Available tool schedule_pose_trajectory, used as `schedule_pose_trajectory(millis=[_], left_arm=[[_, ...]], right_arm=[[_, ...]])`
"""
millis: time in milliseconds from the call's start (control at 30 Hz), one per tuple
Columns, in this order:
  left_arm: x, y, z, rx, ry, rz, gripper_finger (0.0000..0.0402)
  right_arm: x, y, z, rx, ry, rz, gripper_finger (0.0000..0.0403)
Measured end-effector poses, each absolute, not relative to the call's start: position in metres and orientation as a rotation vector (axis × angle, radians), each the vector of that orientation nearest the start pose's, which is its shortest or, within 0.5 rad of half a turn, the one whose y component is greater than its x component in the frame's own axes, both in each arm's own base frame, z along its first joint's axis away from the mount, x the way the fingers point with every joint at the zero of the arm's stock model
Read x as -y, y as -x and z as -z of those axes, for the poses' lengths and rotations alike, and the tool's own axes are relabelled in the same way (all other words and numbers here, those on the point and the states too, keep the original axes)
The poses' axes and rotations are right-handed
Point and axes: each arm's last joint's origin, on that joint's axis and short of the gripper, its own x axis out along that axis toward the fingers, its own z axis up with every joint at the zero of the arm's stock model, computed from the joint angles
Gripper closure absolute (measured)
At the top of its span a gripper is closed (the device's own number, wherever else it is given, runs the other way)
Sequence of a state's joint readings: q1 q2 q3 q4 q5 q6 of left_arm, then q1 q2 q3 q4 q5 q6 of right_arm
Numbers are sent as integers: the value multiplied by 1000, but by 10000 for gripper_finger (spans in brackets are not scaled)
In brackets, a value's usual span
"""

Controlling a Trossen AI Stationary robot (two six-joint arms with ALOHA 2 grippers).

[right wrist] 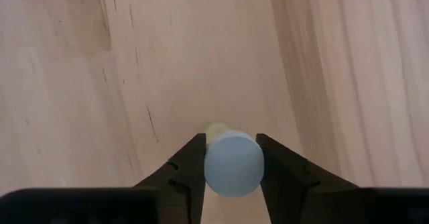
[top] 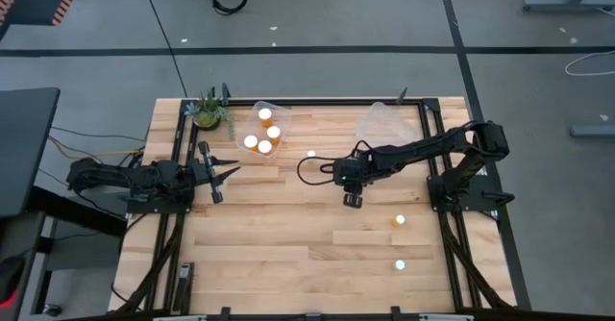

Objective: Pick and place medicine bottles into bin by pill shape (circle, oval)
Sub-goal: Put the small yellow pill bottle into the right transparent bin

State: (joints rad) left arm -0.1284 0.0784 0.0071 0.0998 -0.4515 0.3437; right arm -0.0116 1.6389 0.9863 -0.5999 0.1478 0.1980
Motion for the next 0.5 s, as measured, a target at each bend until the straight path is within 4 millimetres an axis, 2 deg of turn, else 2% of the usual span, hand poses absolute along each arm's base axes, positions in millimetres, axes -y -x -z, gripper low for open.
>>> schedule_pose_trajectory(millis=[133,233,500], left_arm=[[0,-100,-169,-29,-333,-325,311],[0,-100,-169,-29,-332,-325,314],[0,-100,-169,-28,-332,-325,315]], right_arm=[[10,-295,-179,-1239,-82,267,266],[14,-291,-186,-1233,-74,291,268],[27,-273,-221,-1125,-112,334,271]])
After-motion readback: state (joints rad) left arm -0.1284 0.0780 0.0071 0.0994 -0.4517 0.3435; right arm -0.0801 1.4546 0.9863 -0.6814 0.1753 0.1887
